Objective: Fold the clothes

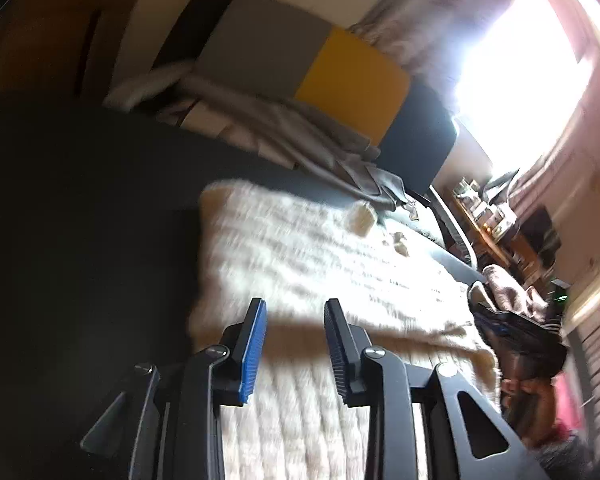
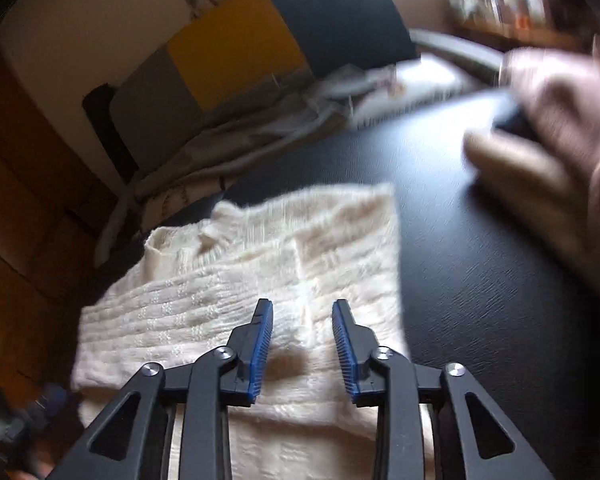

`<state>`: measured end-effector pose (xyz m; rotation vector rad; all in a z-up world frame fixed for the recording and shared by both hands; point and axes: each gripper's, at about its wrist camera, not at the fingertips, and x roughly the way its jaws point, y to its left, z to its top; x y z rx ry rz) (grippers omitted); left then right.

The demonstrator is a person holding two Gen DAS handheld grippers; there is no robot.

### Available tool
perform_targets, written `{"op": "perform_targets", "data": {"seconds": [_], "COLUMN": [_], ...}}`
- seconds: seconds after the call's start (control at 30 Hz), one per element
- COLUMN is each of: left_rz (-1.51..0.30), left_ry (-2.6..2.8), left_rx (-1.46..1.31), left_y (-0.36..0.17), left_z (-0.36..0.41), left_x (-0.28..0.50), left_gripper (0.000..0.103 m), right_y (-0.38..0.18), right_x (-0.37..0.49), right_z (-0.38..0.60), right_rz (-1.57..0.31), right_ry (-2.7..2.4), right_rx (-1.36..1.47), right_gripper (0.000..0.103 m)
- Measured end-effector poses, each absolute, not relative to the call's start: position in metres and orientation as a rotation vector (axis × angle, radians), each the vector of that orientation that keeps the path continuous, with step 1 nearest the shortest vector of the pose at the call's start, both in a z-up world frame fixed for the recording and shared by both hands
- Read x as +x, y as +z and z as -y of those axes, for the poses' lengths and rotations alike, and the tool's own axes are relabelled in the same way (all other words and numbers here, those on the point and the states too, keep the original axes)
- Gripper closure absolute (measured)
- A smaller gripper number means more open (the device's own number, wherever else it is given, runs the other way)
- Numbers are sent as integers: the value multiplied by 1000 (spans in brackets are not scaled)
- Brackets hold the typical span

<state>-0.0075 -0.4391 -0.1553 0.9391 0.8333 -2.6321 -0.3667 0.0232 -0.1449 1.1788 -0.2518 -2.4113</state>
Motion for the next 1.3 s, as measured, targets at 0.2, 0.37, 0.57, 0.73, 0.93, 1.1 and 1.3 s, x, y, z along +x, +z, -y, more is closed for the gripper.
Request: {"op": "perform_targets", "data": {"seconds": [0.2, 0.37, 0.57, 0.73, 0.93, 1.1, 1.3], "left_rz": [-796, -734, -941, -895, -840, -1156, -1132], "left_ry": [-2555, -2507, -2556, -2546, -2523, -2530, -2740], "left_rx": [954, 1011, 915, 912, 985, 928, 1165], "left_y": [-160, -200, -212, -211, -201, -190, -194], "left_z": [433, 427, 424, 422, 419, 413, 326], "left_x": [-73, -77, -38, -43, -52, -10, -47], "left_gripper": [71, 70, 73, 73, 72, 68, 67], "right_y": [-133, -165, -179, -181, -168, -132, -150], "right_x": [-345, -350, -338, -341, -342, -300, -251], "right_z": [45, 73, 36, 27, 19, -59, -110], "right_rz": [-140, -342, -309, -246, -134, 190, 227], "right_ry": [-2322, -2288, -2277, -2239, -2159, -2075, -2098], "right_rx": [1028, 1099, 1029, 1025, 1084, 1063, 1150], "right_gripper": [44, 43, 34, 30, 22, 10, 5]}}
